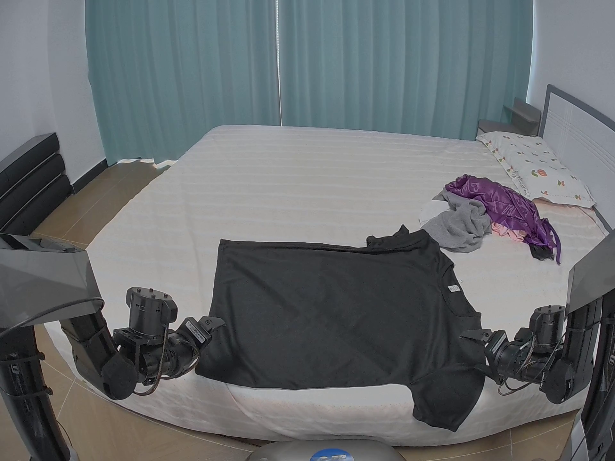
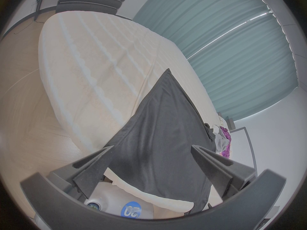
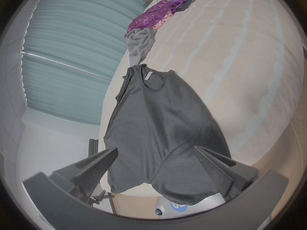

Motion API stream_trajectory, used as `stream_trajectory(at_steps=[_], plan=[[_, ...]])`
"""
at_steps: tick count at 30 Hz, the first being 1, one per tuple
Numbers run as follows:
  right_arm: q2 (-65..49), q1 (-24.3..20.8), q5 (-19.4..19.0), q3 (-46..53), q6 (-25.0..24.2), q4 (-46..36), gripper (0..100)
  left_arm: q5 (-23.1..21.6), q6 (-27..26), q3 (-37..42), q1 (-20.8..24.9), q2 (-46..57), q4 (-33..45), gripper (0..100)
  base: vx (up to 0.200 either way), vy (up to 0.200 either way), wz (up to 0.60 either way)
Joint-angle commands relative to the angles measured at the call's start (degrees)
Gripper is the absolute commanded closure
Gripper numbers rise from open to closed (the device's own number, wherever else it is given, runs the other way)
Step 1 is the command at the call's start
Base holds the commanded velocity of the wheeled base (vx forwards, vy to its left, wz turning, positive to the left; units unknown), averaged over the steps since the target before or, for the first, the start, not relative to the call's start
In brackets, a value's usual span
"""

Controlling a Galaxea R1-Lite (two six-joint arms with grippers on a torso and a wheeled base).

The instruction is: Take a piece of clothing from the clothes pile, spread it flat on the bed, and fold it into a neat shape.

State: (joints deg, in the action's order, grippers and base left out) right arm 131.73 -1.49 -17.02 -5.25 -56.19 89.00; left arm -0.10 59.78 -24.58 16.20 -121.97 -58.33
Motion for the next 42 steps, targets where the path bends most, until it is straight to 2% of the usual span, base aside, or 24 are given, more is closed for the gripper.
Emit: stream_trajectory(at_steps=[1, 7, 16, 22, 30, 35, 38, 42], plan=[[0.4, -0.1, 0.1, 0.0, 0.0, 0.9, 0, 0.0, 0.2, 0.3, 0.1, 0.0, 0.0, 0, 0.0, -0.2, 0.0], [0.5, -0.1, 0.1, 0.0, 0.0, 0.9, 0, 0.1, 0.2, 0.8, 0.5, 0.1, 0.0, 0, 0.0, -0.2, 0.0], [0.5, -0.1, 0.1, 0.1, 0.1, 0.9, 0, 0.7, -0.1, 1.5, 0.4, 0.6, 0.0, 0, 0.0, 0.0, 0.0], [0.5, -0.1, 0.1, 0.1, 0.1, 0.8, 0, 1.3, -0.6, 5.3, -0.4, 3.1, -0.1, 0, 0.0, 0.0, 0.0], [0.5, -0.2, 0.1, 0.1, 0.0, 0.9, 0, 1.4, -1.5, 10.9, -2.6, 1.5, -0.4, 0, 0.0, 0.0, 0.0], [0.4, -0.2, 0.1, 0.2, 0.0, 0.8, 0, 1.9, -2.0, 12.3, -4.1, -2.0, -5.9, 0, 0.0, 0.0, 0.0], [0.4, -0.2, 0.1, 0.2, 0.0, 0.9, 0, 2.1, -4.1, 13.1, -4.6, -5.2, -10.6, 0, 0.0, 0.0, 0.0], [0.4, -0.2, 0.1, 0.2, 0.1, 0.9, 0, 3.0, -5.0, 13.9, -4.6, -6.3, -13.0, 0, 0.0, 0.0, 0.0]])
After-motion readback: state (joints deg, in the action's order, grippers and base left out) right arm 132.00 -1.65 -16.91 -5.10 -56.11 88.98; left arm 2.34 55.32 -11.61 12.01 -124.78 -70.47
